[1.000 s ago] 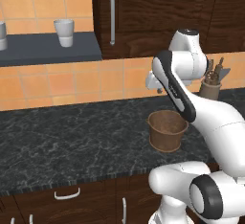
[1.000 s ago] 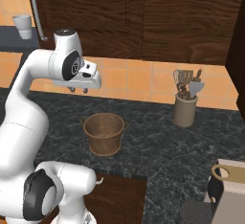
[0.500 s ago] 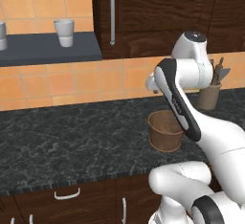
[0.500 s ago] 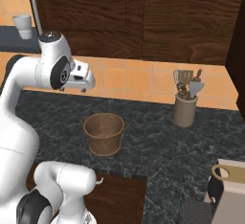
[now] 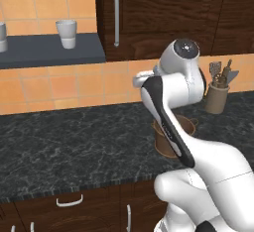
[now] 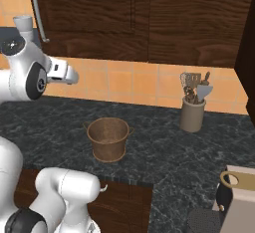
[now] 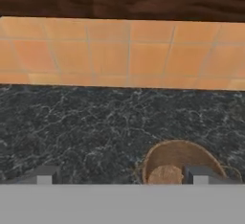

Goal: Open the cabinet, pick up the bread from the cabinet and place it in the basket. Then move the basket to the dining counter.

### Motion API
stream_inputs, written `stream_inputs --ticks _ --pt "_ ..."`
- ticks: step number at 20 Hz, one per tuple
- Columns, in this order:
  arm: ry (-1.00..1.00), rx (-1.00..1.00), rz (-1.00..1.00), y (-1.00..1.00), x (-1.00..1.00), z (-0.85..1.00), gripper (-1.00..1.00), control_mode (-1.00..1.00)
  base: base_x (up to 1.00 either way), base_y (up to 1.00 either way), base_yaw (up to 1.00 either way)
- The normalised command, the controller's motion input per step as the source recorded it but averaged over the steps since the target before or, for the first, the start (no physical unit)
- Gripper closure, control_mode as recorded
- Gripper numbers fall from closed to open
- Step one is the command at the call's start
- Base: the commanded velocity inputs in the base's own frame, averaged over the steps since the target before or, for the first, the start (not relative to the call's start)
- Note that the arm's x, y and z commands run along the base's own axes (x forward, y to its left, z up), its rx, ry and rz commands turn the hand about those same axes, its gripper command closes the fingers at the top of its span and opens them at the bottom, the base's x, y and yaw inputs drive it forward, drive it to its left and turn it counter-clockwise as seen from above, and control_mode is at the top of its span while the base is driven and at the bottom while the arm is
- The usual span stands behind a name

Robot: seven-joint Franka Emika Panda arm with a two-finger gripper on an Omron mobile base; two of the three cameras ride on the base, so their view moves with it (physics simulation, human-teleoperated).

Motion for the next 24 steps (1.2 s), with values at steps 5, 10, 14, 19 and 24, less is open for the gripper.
stream_inputs --ticks 5,10,14,19,24 --pt "-0.13 0.03 -0.05 0.28 0.12 0.48 -1.00 -1.00 0.00 0.00 0.00" --pt "-0.12 0.09 0.00 0.20 0.06 0.39 -1.00 -1.00 0.00 0.00 0.00" --pt "-0.21 0.05 0.00 0.33 0.40 0.40 -1.00 -1.00 0.00 0.00 0.00" --pt "-0.17 0.00 0.01 0.37 0.37 0.42 -1.00 -1.00 0.00 0.00 0.00" --pt "-0.03 0.00 0.03 0.23 0.33 0.63 -1.00 -1.00 0.00 0.00 0.00"
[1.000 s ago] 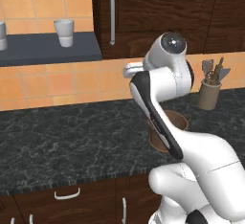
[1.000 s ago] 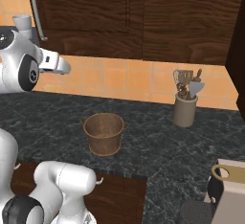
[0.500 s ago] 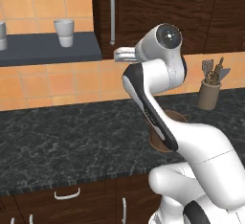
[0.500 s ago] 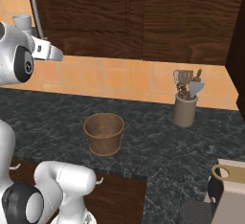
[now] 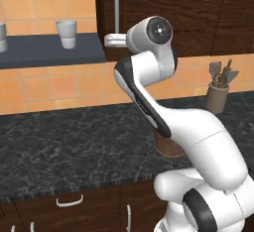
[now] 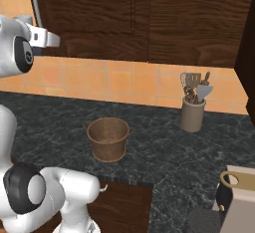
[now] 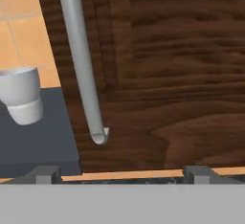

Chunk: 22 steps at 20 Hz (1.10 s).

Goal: Open the cabinet, pick up the bread from the cabinet and place it in the basket. Then move the basket to the dining counter.

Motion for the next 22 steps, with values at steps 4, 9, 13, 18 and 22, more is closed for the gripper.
stream_inputs --ticks 4,9,13,18,22 --pt "0.00 0.00 0.07 0.21 0.29 0.67 -1.00 -1.00 0.00 0.00 0.00" --pt "0.00 0.00 0.03 0.17 0.48 0.14 -1.00 -1.00 0.00 0.00 0.00" --pt "0.00 0.00 0.00 0.03 0.30 0.00 -1.00 -1.00 0.00 0.00 0.00" --pt "-0.02 0.00 0.00 0.06 0.21 0.00 -1.00 -1.00 0.00 0.00 0.00" --pt "-0.03 0.00 0.00 0.16 0.46 0.00 -1.00 -1.00 0.00 0.00 0.00"
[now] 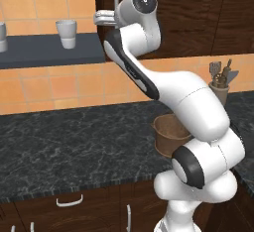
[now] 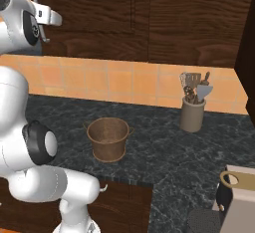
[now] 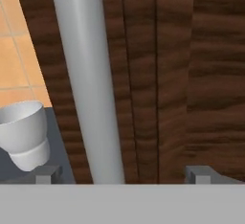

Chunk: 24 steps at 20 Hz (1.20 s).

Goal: Open the cabinet, pick up the bread from the cabinet and place it in the basket. Then move the basket to the dining counter.

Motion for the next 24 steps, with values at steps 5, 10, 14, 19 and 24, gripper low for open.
stream_inputs --ticks 5,10,14,19,24 --pt "-0.05 0.00 0.00 0.04 0.31 -0.04 -1.00 -1.00 0.00 0.00 0.00" --pt "-0.07 0.00 0.00 0.07 0.43 -0.11 1.00 -1.00 0.00 0.00 0.00" --pt "-0.10 0.00 0.00 0.00 0.06 -0.06 1.00 -1.00 0.00 0.00 0.00" --pt "0.00 0.00 0.00 -0.05 -0.31 0.06 1.00 -1.00 0.00 0.00 0.00" --pt "0.00 0.00 0.02 -0.03 -0.86 0.29 1.00 -1.00 0.00 0.00 0.00"
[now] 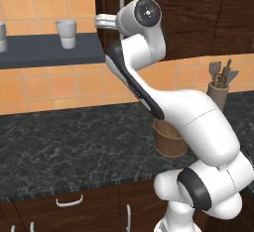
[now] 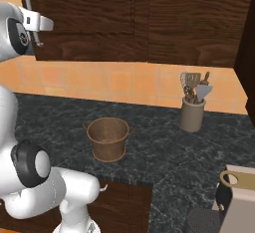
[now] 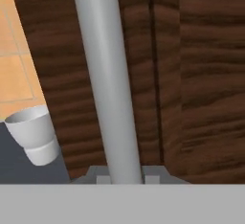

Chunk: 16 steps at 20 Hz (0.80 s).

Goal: Open the cabinet, pick up the bread from the cabinet and place it in the basket. Then move the basket to the dining counter.

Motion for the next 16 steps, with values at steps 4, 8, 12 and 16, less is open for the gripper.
stream_inputs --ticks 4,8,12,16 --pt "0.00 0.01 0.10 -0.05 -1.00 0.48 1.00 -1.00 0.00 0.00 0.00" --pt "0.00 0.00 0.15 -0.31 -1.00 0.38 1.00 -1.00 0.00 0.00 0.00" --pt "0.00 0.01 0.18 -0.33 -1.00 0.26 1.00 -1.00 0.00 0.00 0.00" --pt "0.00 0.02 0.18 -0.42 -1.00 0.30 1.00 -1.00 0.00 0.00 0.00"
